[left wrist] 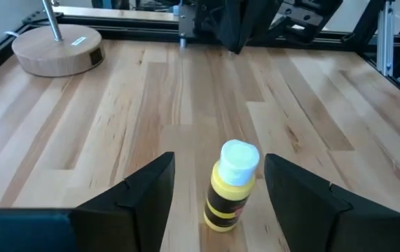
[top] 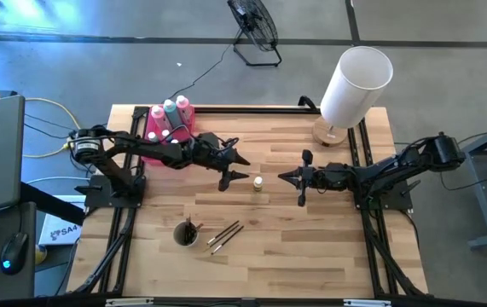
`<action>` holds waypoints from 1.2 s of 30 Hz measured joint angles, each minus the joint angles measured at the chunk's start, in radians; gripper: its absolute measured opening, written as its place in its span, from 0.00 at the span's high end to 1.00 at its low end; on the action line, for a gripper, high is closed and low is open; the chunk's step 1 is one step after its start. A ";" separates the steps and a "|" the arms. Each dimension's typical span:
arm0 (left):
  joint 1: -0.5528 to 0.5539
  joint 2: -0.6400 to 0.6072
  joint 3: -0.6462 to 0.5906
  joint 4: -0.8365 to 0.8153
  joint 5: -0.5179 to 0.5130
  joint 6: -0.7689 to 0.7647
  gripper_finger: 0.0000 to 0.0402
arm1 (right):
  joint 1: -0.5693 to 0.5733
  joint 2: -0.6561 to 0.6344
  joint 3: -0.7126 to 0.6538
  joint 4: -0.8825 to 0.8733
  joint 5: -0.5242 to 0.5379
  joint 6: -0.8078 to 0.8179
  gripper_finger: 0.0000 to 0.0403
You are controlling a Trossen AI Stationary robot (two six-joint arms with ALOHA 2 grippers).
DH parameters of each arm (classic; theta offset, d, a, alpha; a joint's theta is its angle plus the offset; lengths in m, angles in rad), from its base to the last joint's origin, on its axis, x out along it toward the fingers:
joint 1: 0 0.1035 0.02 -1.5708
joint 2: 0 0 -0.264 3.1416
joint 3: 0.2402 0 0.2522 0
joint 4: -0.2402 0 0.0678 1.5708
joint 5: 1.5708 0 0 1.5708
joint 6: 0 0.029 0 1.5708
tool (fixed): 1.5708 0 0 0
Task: Pick & Place Paint Supplies
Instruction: Put the small yellow paint bottle into the pink bin
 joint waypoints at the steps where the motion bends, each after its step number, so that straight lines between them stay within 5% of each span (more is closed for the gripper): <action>1: 0.000 0.000 0.000 -0.001 0.000 0.000 0.46 | 0.000 0.000 0.000 0.000 0.000 0.000 0.99; 36: -0.053 0.227 0.125 0.093 0.024 -0.001 0.46 | 0.000 0.000 0.000 -0.006 0.003 0.000 0.99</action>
